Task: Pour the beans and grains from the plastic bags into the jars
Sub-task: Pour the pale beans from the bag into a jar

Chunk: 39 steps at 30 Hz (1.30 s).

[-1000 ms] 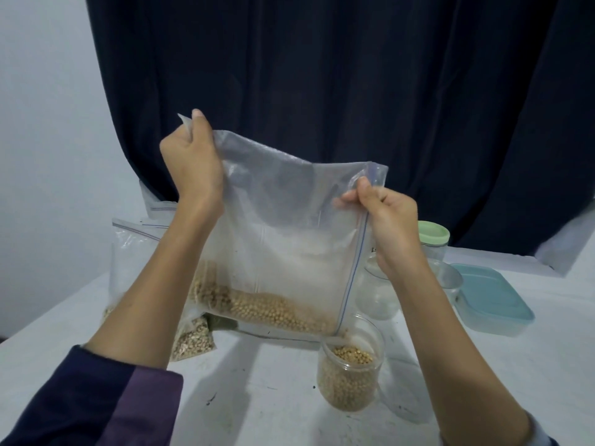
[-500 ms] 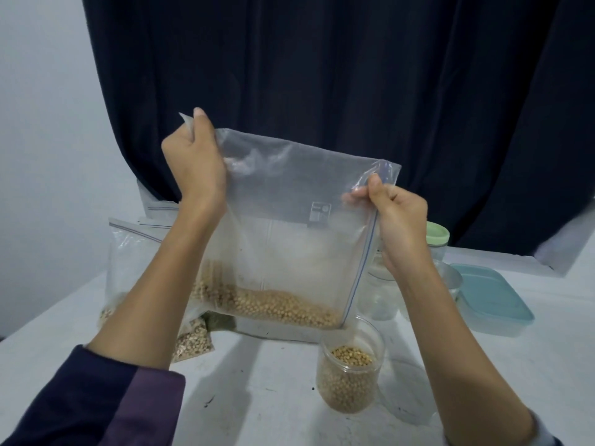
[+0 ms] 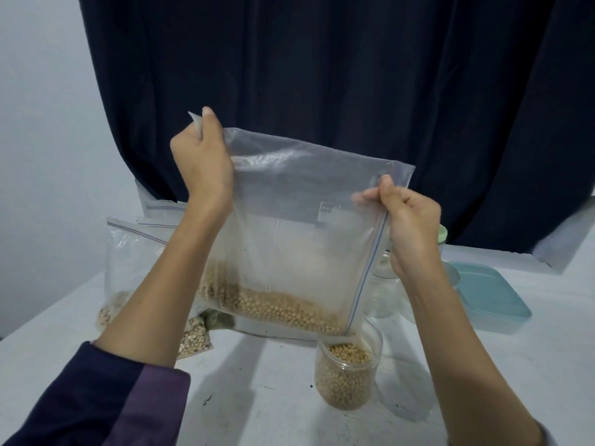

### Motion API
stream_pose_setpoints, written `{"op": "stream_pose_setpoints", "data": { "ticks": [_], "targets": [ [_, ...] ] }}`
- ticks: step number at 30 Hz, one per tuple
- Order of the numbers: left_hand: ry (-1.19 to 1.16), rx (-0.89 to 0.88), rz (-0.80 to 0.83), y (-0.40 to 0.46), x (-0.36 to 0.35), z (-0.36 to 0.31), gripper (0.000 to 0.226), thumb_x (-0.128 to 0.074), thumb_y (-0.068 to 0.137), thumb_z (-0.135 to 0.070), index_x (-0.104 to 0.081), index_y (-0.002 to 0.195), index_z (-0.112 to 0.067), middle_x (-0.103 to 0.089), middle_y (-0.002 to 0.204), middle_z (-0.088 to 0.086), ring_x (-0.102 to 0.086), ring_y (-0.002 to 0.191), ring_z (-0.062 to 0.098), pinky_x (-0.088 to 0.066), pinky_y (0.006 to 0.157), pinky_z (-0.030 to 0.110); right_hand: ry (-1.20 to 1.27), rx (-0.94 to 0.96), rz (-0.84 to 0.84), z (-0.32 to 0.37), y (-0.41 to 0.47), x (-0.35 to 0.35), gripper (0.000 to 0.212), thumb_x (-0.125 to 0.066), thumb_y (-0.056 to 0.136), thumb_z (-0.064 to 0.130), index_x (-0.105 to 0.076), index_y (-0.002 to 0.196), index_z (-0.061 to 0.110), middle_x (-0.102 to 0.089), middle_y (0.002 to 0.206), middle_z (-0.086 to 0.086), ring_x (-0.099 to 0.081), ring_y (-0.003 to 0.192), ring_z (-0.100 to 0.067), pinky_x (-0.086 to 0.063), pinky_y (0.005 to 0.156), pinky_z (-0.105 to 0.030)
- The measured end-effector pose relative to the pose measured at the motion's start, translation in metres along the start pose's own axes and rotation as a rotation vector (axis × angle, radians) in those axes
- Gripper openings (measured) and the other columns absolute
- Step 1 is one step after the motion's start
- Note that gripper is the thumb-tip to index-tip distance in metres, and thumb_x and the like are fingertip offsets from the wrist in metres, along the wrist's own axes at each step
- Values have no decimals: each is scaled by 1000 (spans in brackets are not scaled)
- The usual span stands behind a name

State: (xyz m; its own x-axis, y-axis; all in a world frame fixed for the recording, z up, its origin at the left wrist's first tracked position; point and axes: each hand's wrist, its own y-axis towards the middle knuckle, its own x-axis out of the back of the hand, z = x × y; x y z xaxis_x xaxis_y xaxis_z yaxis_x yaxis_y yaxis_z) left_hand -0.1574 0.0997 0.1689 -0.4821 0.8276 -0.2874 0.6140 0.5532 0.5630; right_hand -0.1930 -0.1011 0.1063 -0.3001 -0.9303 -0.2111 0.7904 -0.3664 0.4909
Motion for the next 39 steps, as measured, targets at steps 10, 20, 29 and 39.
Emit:
{"op": "stream_pose_setpoints", "data": {
  "ticks": [10,20,29,39],
  "targets": [
    [-6,-3,-12,7,4,-3,51,-45,98,-20,-19,54,-20,-21,38,-13,-21,42,5,-20,47,19,9,-29,52,5,1,0,30,-56,96,22,-70,71,12,-74,69,0,-71,80,-11,-48,96,-29],
    [12,-36,-19,8,6,-7,51,-45,98,-20,-19,54,-20,-22,37,-13,-21,40,5,-20,45,17,74,-35,15,-1,0,-12,33,-53,98,19,-68,69,11,-72,65,2,-69,71,-7,-49,93,-24],
    [31,-71,-16,8,5,-7,52,-43,99,-18,-19,53,-19,-23,35,-14,-22,39,4,-20,45,15,94,-52,11,-3,6,-13,34,-52,98,19,-66,69,10,-72,64,3,-68,67,-6,-51,93,-29],
    [34,-71,-1,5,-1,-4,51,-43,99,-19,-20,53,-20,-22,37,-14,-22,41,5,-21,46,17,75,-36,-23,-7,5,-11,35,-52,98,19,-67,68,12,-72,65,3,-67,70,-6,-48,100,-39]
  ]
}}
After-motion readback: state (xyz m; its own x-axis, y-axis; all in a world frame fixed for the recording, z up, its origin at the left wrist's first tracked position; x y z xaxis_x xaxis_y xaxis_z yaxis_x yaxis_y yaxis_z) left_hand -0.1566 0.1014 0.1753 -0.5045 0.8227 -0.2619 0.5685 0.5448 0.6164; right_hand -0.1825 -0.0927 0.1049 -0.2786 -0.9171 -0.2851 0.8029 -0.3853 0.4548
